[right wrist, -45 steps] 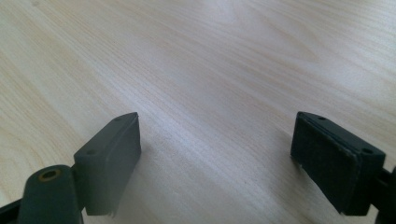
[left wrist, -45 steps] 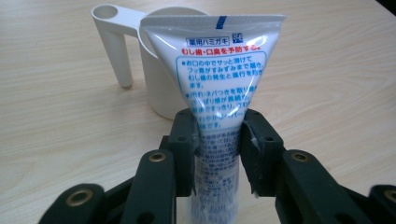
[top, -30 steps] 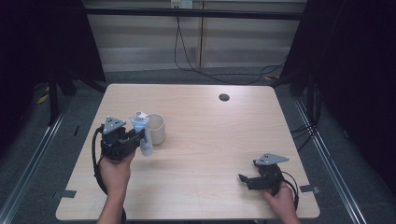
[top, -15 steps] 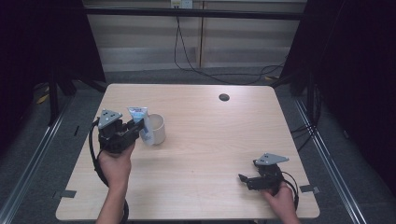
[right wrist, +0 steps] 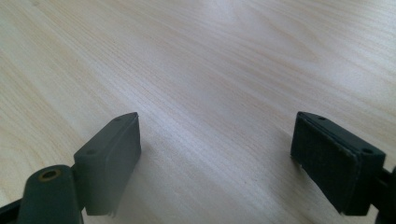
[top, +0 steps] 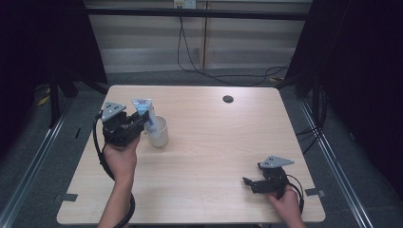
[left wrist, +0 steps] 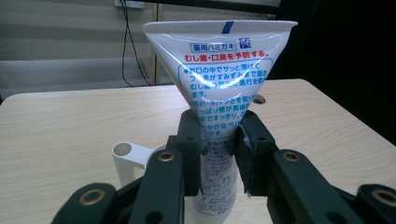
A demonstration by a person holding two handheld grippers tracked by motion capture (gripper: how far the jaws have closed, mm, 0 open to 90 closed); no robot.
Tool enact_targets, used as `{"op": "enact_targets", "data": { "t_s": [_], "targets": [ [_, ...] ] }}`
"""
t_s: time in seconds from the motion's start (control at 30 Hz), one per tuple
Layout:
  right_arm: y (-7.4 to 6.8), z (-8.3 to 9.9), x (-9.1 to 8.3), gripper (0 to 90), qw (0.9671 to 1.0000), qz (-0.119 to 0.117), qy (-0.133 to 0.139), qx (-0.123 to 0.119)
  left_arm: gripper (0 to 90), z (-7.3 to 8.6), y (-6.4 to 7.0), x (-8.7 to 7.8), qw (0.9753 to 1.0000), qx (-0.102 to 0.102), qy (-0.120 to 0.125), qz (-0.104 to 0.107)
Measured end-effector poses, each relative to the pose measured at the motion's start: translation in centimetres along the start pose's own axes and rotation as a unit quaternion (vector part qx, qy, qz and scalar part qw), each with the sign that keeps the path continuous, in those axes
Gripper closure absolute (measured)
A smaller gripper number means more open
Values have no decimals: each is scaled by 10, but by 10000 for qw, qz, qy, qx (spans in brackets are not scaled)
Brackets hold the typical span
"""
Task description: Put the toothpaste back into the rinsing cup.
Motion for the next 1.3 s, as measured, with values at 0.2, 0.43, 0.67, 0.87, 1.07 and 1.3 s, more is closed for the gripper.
{"op": "enact_targets", "data": {
  "t_s": [0.2, 0.43, 0.67, 0.87, 1.07, 1.3],
  "targets": [
    [0, 0, 0, 155, 10000, 0, -1, 1, 734, -4, 0, 7, 10000, -22, 54, -15],
    [0, 0, 0, 155, 10000, -9, 4, 3, 734, -8, -1, 16, 9999, -40, 100, -80],
    [0, 0, 0, 155, 10000, 1, -1, 1, 733, -11, -1, 23, 9998, -51, 141, -110],
    [0, 0, 0, 155, 10000, -1, 0, 2, 733, -13, -2, 29, 9997, -48, 197, -157],
    [0, 0, 0, 154, 10000, -2, 1, 2, 731, -12, -4, 34, 9996, -41, 200, -210],
    [0, 0, 0, 155, 10000, 0, 1, 1, 730, -6, -6, 41, 9994, 29, 166, -289]
  ]
}}
Point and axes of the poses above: each handheld gripper's, and its own axes: x roughly forward along the jaws, z roughly out of its underside, y roughly to its right, the point moved 4 cm from there along x, roughly forward along the jaws, and after that the axes turned 3 degrees about x, right-handed, at the moved point
